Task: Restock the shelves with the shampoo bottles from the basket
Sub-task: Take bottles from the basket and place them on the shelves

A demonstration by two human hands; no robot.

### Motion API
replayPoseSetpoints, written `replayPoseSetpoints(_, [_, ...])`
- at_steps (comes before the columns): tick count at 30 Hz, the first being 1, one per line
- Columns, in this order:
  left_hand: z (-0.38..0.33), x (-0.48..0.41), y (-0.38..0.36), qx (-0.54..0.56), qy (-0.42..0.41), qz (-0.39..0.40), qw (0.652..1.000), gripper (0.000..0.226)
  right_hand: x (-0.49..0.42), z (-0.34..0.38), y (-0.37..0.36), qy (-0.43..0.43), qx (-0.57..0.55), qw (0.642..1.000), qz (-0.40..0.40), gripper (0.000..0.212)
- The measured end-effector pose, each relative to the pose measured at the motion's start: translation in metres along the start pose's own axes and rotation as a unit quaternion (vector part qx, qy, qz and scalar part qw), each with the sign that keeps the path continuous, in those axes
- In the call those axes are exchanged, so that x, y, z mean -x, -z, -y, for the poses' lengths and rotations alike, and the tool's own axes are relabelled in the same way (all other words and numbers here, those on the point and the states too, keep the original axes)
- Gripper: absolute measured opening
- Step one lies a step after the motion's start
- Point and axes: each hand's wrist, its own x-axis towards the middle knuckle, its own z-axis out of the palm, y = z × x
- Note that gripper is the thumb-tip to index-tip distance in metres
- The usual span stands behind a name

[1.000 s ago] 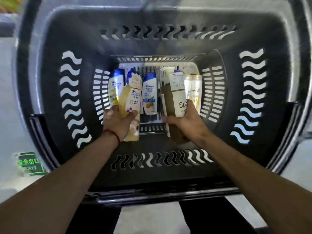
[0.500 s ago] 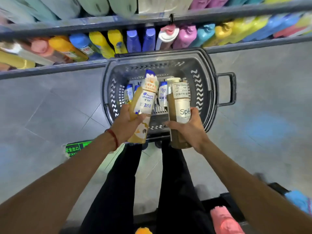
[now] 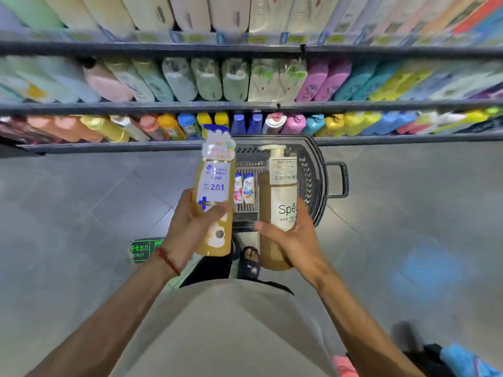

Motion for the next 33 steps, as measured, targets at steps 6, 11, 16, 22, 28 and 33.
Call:
replayPoseSetpoints(6, [-0.008,0.070,0.024,0.047,-0.055,-0.064,0.995,0.046,0.042,0.033,-0.017,0.045,-0.005,0.996,0.079,0.061])
replayPoseSetpoints(11, [-0.020,0.105,0.067,0.093,-0.105,-0.100,0.985,0.057,0.059,0.060,-0.049,0.092,0.054,0.988,0.114,0.061])
replayPoseSetpoints(16, [-0.036,0.114,0.141,0.121,-0.131,-0.134,0.975,0.074,0.066,0.092,-0.114,0.153,0.090,0.975,0.132,0.066])
replayPoseSetpoints(22, [-0.064,0.107,0.261,0.143,-0.172,-0.150,0.963,0.066,0.073,0.132,-0.228,0.225,0.082,0.964,0.119,0.069])
replayPoseSetpoints(28, [-0.101,0.109,0.385,0.144,-0.222,-0.161,0.951,0.061,0.077,0.178,-0.347,0.272,0.055,0.955,0.104,0.071])
replayPoseSetpoints(33, [-0.139,0.102,0.466,0.156,-0.267,-0.195,0.931,0.063,0.071,0.224,-0.428,0.309,0.052,0.943,0.107,0.064])
